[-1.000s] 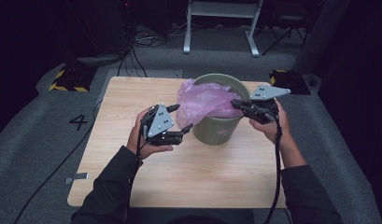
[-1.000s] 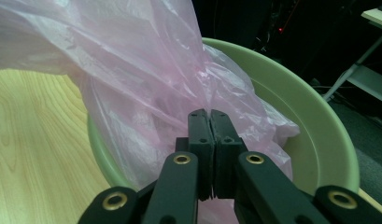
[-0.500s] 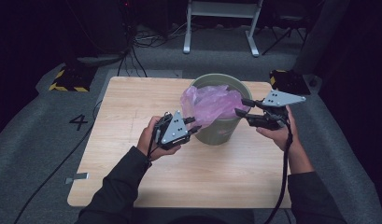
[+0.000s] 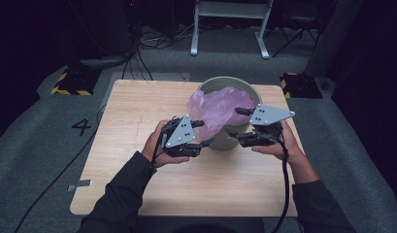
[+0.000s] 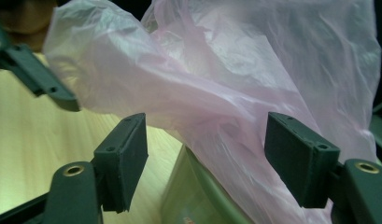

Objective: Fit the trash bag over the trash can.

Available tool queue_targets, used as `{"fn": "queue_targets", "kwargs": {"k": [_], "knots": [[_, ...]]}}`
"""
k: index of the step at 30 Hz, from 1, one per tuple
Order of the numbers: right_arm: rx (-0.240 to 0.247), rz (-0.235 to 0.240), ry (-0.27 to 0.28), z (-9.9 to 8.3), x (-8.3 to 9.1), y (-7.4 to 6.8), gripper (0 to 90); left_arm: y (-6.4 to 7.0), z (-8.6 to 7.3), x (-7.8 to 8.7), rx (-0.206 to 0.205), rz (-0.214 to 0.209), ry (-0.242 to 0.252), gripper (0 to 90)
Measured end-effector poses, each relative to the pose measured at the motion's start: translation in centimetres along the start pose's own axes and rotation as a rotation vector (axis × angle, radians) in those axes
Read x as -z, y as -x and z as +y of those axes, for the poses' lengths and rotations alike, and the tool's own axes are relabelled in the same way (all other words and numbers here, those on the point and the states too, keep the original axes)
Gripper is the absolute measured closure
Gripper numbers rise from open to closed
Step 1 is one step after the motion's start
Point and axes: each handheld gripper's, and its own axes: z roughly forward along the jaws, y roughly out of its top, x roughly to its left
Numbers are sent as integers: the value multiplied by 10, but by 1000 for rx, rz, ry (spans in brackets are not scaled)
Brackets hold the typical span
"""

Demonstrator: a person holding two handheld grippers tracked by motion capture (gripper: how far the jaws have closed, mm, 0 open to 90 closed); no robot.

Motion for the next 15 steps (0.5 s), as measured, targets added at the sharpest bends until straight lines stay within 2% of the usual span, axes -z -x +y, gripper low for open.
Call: {"fn": "queue_targets", "kwargs": {"k": [6, 9, 10, 14, 15], "knots": [[46, 6, 10, 8, -10, -5, 301, 0, 1, -1, 0, -26, -3, 446], [58, 1, 15, 9, -10, -6, 301, 0, 0, -1, -2, -35, -10, 457], [70, 14, 33, 11, -9, -7, 301, 0, 0, -2, -2, -45, -13, 469], [92, 15, 28, 13, -12, -8, 316, 0, 0, -3, -6, -52, -16, 469], [98, 7, 23, 14, -14, -9, 452, 0, 0, -3, -7, -59, -16, 462]]}}
